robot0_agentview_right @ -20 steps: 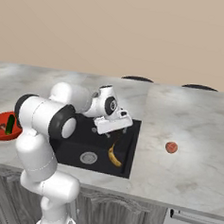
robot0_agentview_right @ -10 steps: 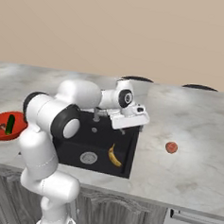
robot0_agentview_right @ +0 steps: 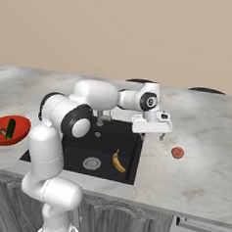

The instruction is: There is a mixed pile of frozen fruits and vegetables on the counter. Locate all the frozen vegetables and place the items in a bowl on the counter. Take all the frozen fruits and defrost them in a running sink.

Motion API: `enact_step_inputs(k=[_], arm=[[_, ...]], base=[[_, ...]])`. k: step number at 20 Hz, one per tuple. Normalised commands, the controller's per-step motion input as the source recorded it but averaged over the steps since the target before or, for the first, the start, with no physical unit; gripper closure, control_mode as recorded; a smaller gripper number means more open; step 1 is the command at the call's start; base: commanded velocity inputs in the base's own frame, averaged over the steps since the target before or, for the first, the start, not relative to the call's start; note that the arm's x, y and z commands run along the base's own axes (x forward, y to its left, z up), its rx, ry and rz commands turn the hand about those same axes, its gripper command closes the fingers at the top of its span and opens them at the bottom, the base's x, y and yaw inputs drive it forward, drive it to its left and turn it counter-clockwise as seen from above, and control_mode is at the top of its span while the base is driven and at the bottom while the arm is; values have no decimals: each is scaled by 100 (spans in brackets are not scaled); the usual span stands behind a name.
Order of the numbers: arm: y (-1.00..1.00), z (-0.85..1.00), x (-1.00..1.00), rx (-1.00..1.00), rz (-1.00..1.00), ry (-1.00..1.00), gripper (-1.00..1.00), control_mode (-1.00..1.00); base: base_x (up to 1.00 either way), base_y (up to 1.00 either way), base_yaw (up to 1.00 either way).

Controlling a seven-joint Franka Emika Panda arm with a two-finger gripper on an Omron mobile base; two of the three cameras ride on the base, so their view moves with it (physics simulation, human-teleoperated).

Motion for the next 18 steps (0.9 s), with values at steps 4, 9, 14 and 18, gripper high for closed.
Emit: enact_step_inputs(k=[4,9,14,18], arm=[[-39,-8,-14,9,0,-7,-100,-100],[-21,0,0,3,4,-8,-100,-100],[-22,-2,0,2,2,-3,-100,-100],[-27,-1,0,0,2,-11,-100,-100]], base=[[0,0,0],[0,0,0],[0,0,0],[0,0,0]])
